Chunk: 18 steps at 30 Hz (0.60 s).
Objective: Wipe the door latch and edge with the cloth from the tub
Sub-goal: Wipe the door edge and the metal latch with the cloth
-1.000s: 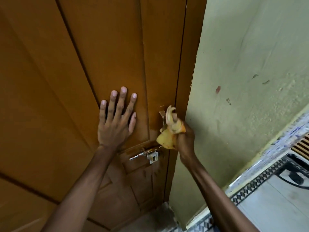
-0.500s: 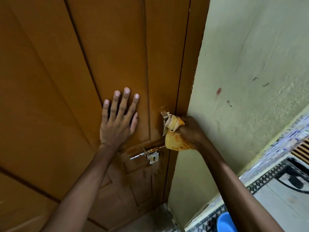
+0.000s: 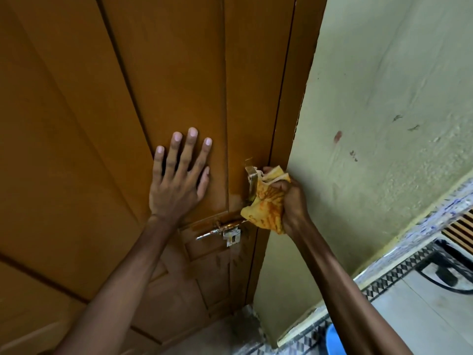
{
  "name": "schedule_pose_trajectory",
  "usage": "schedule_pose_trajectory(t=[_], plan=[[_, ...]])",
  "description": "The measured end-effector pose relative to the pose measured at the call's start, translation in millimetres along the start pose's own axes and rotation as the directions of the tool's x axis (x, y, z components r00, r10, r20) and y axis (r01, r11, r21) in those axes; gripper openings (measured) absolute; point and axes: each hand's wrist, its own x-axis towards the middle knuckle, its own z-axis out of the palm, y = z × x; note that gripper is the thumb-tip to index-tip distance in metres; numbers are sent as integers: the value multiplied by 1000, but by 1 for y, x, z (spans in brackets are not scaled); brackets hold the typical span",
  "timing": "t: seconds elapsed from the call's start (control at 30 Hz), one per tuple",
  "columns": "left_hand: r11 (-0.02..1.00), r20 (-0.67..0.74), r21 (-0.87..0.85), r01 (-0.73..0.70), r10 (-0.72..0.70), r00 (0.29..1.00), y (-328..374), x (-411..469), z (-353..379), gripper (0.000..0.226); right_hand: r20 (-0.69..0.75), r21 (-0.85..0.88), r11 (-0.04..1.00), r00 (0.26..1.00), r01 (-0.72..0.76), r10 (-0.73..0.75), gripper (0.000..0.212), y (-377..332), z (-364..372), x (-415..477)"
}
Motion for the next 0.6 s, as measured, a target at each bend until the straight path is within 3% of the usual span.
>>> schedule_pose_trajectory(t=[0.1, 0.17, 0.3, 0.37, 0.47, 0.6], plan=[[1000, -5, 6, 0, 0, 1000, 0, -1, 1, 60, 85, -189, 982, 996, -3, 20, 33, 0, 0, 5], [1000, -5, 10, -2, 2, 1000, 0, 0, 1, 60, 154, -434, 899, 988, 53, 16, 33, 0, 0, 6], [1000, -8, 6, -5, 5, 1000, -1, 0, 0, 60, 236, -614, 767, 971, 186, -47, 36, 21, -6, 8], [1000, -11, 10, -5, 5, 1000, -2, -1, 0, 60, 227, -721, 642, 964, 261, -136, 31, 33, -10, 16], [1000, -11, 3, -20, 20, 1000, -2, 1, -2, 60, 192, -903, 350, 962, 250, -193, 45, 34, -7, 23], [1000, -14, 5, -26, 26, 1000, -3, 2, -3, 60, 232, -968, 37, 943, 247, -238, 46, 24, 2, 19]])
